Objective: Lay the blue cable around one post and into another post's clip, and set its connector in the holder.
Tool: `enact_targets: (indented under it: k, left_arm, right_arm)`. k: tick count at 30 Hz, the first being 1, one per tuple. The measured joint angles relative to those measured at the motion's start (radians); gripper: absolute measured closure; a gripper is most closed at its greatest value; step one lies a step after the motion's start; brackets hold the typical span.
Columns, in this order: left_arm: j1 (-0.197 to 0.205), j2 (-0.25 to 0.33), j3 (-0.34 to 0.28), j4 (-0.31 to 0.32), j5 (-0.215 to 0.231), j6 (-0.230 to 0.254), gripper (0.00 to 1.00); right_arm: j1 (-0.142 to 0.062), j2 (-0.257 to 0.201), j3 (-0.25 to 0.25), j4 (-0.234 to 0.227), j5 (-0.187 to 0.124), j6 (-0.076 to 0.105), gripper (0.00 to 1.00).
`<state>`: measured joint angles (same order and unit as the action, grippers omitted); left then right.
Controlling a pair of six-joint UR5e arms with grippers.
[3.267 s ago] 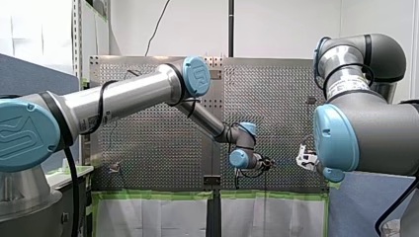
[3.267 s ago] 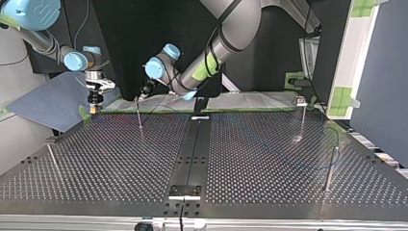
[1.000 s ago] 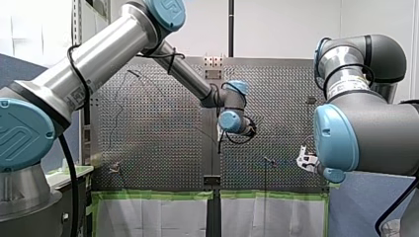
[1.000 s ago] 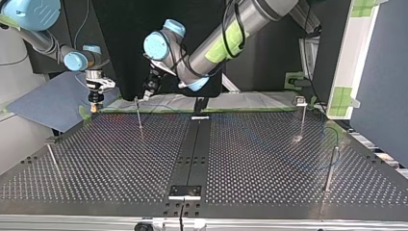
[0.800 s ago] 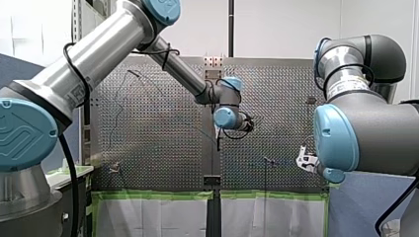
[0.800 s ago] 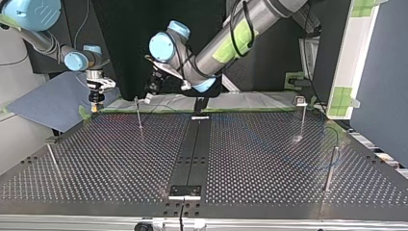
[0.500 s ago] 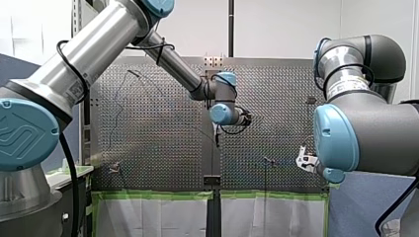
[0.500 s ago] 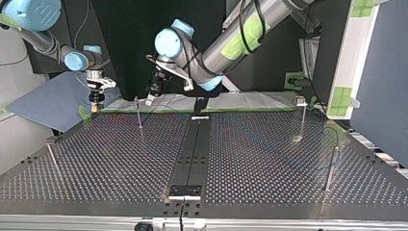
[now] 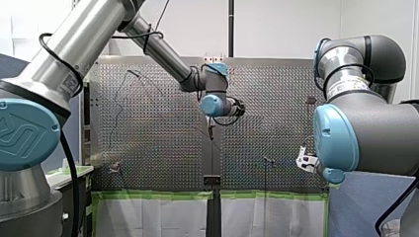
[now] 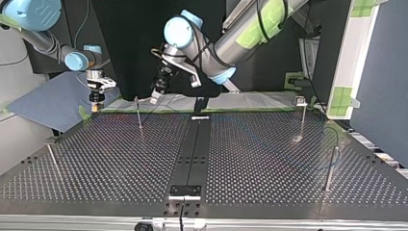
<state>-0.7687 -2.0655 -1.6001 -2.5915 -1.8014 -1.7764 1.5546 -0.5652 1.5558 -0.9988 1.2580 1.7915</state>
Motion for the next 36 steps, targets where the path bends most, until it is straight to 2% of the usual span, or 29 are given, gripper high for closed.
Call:
enact_targets:
  k: [12,23,28,36]
  left_arm:
    - [0.019,0.117,-0.117,0.104,0.023,-0.062,0.0]
    - [0.037,0.196,-0.196,0.15,0.01,-0.067,0.0]
    - [0.054,0.239,-0.239,0.191,-0.007,-0.061,0.0]
    - [0.06,0.289,-0.305,0.257,0.0,-0.053,0.0]
  right_arm:
    - [0.004,0.001,0.0,-0.002,0.0,0.0,1.0]
    - [0.005,0.003,0.0,-0.004,-0.002,0.0,1.0]
    - [0.007,0.003,0.0,-0.005,-0.002,0.001,1.0]
    - [0.008,0.003,0.0,-0.004,-0.002,0.001,1.0]
